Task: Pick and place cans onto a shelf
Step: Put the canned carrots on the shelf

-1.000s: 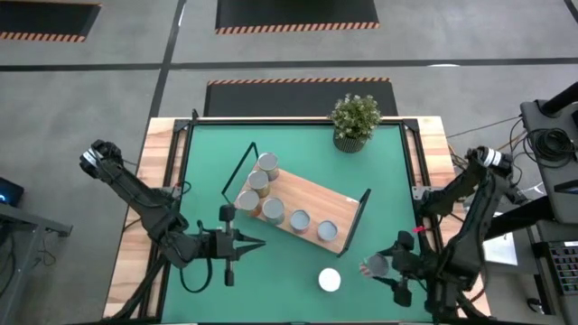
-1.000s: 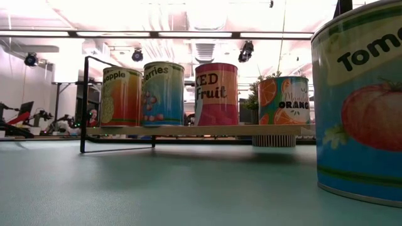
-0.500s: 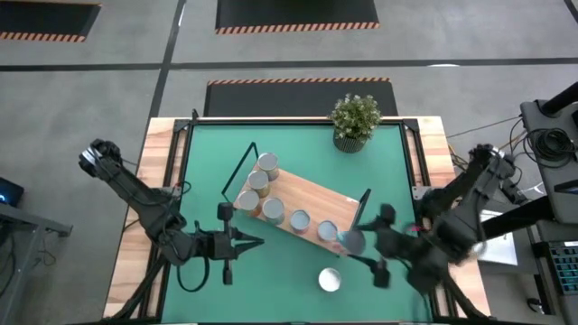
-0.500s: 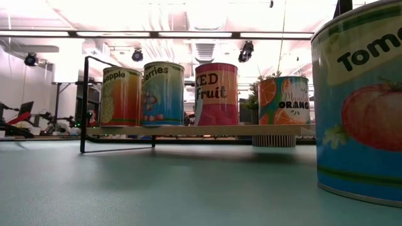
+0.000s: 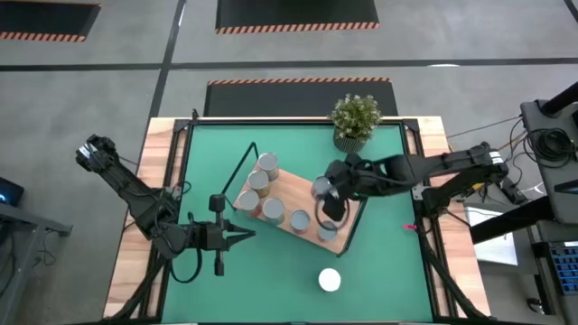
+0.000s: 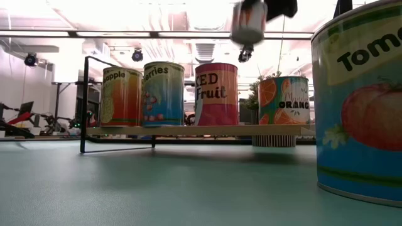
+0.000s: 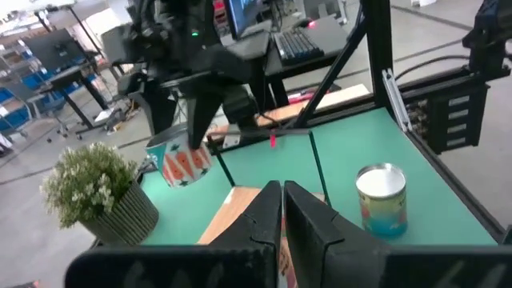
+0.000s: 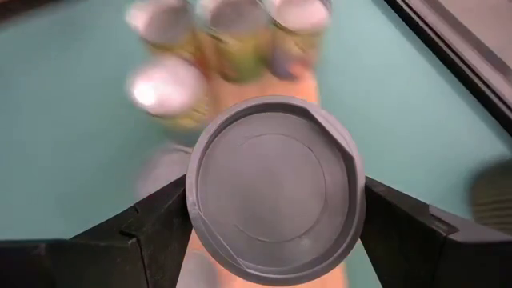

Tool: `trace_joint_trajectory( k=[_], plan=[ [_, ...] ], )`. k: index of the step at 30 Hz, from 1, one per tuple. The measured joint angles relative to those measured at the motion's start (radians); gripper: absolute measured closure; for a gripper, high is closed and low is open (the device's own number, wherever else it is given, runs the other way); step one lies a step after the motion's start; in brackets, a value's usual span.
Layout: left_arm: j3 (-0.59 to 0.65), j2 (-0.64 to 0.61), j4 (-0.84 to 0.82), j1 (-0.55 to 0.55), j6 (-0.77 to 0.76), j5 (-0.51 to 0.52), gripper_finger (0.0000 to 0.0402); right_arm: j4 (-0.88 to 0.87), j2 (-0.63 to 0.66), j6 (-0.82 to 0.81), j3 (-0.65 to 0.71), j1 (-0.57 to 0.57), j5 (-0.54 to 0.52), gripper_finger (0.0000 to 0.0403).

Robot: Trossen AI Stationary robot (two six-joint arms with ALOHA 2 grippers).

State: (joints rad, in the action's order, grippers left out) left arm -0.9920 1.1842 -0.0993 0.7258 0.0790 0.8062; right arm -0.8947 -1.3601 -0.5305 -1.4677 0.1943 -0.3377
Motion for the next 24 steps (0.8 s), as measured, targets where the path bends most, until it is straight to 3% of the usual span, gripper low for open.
trace_joint_trajectory(
  k=[5, 13, 24],
  plan=[
    [0.001, -0.006, -0.021, 0.000, -0.013, 0.000, 0.0402, -0.129, -0.037, -0.025, 0.003, -0.072, 0.006, 0.0112],
    [0.001, -0.035, -0.047, 0.000, -0.017, 0.000, 0.0402, -0.155, -0.096, -0.062, 0.047, -0.051, 0.008, 0.0111],
    [0.001, -0.035, -0.059, 0.001, -0.018, -0.001, 0.0402, 0.033, -0.080, -0.061, 0.263, -0.024, 0.008, 0.0108]
  ],
)
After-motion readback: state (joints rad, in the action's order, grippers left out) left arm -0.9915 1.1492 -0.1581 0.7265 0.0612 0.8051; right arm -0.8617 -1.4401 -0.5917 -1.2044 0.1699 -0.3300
